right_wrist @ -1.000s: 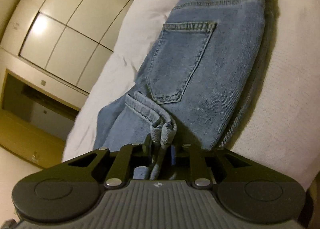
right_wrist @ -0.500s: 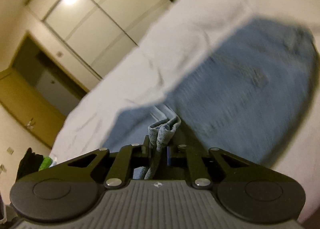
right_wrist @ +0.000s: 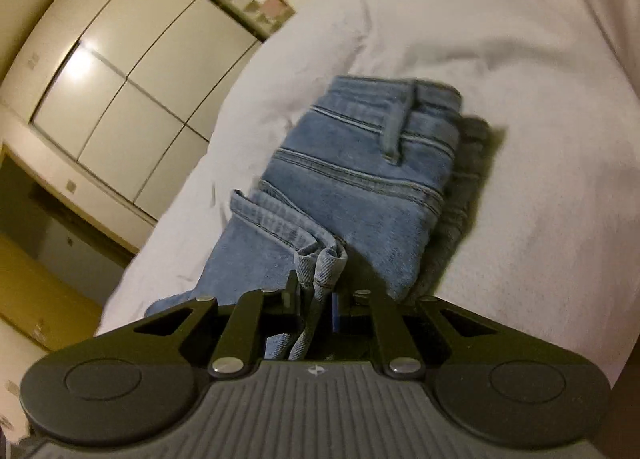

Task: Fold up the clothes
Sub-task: 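Fold the held end over toward the waistband with the right gripper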

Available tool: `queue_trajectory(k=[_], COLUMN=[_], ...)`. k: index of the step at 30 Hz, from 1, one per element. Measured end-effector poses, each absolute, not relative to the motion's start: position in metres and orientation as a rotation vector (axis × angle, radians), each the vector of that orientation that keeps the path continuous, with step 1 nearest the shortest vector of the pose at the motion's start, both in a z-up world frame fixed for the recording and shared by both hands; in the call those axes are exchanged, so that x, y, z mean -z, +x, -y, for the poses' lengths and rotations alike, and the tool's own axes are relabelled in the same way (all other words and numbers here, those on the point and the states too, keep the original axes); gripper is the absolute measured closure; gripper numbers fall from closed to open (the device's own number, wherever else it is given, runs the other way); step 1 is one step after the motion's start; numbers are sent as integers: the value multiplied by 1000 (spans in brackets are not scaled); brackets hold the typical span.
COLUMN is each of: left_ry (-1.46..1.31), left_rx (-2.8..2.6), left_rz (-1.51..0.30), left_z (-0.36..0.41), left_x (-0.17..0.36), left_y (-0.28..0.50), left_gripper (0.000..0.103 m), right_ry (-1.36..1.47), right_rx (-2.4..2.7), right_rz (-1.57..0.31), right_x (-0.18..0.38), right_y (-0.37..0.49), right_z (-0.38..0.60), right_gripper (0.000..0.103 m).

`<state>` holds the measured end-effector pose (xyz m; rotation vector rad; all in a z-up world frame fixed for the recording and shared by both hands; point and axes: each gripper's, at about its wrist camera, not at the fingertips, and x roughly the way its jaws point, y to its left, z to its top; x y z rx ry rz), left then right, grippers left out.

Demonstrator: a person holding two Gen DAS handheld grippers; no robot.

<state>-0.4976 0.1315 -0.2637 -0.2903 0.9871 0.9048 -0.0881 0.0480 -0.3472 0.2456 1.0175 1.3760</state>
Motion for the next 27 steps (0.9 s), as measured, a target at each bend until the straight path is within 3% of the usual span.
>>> queue_trajectory(k=[10, 13, 19, 22, 25, 27], left_ry=[-269, -253, -255, -265, -263, -253], left_rx=[-906, -897, -892, -894, -906, -920], left_rz=[-973, -999, -994, -981, -972, -966], left_z=[-146, -147, -150, -154, -156, -158], left_x=[265, 277, 274, 275, 275, 273], left_y=[-459, -449, -457, -464, -469, -470], left_gripper=[65, 65, 65, 65, 65, 65], right_ry=[218, 249, 265, 218, 204, 110], right_rx=[-1335, -1295, -1288, -1211, -1174, -1146], right_rz=[-782, -902, -814, -899, -886, -815], right_x=[304, 336, 328, 350, 336, 320], right_y=[-42, -20, -28, -24, -31, -43], right_z=[-52, -54, -40, -50, -47, -44], right_gripper=[92, 92, 92, 97, 89, 76])
